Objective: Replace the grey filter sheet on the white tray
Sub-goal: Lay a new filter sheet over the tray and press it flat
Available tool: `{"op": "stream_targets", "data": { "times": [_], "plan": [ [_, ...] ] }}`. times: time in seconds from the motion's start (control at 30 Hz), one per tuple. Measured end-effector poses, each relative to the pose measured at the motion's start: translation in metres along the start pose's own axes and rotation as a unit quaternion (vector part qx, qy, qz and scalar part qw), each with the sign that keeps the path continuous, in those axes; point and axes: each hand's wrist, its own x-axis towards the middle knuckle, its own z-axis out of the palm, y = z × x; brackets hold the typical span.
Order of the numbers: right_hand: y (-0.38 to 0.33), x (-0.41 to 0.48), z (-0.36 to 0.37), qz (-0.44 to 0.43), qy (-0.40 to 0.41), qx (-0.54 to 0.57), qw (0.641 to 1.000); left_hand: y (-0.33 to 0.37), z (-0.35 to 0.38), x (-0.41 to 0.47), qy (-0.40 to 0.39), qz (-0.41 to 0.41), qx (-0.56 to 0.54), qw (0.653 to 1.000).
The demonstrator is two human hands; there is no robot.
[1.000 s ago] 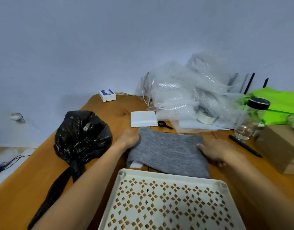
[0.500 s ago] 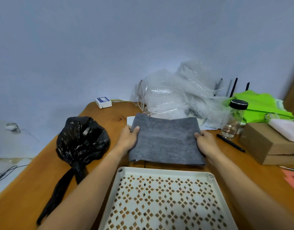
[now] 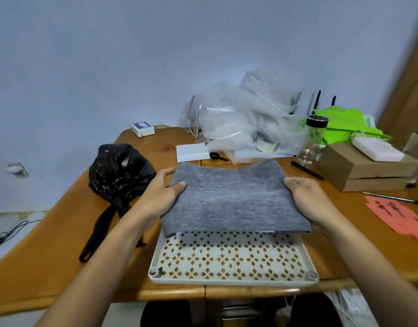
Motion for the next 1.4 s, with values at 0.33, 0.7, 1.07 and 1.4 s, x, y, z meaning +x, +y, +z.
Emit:
{"op": "stream_targets", "data": {
  "times": [0.33, 0.7, 1.07, 1.4],
  "plan": [
    [0.05, -0.035, 0.023, -0.01, 0.047, -0.267, 0.962, -0.061, 0.018, -0.028, 0.113, 0.115, 0.396, 0.904],
    [0.051, -0.05, 0.029, -0.038, 0.112, -0.451, 0.885, -0.071, 0.029, -0.031, 0.146, 0.13, 0.54, 0.818],
    [0.063, -0.047, 0.036, -0.163, 0.089, -0.507, 0.842, -0.074, 0.028, 0.0, 0.0, 0.246, 0.551, 0.798],
    [0.076, -0.03, 0.032, -0.139, -0.121, -0.482, 0.857, -0.074, 0.022, -0.031, -0.089, 0.209, 0.585, 0.778]
  ]
}}
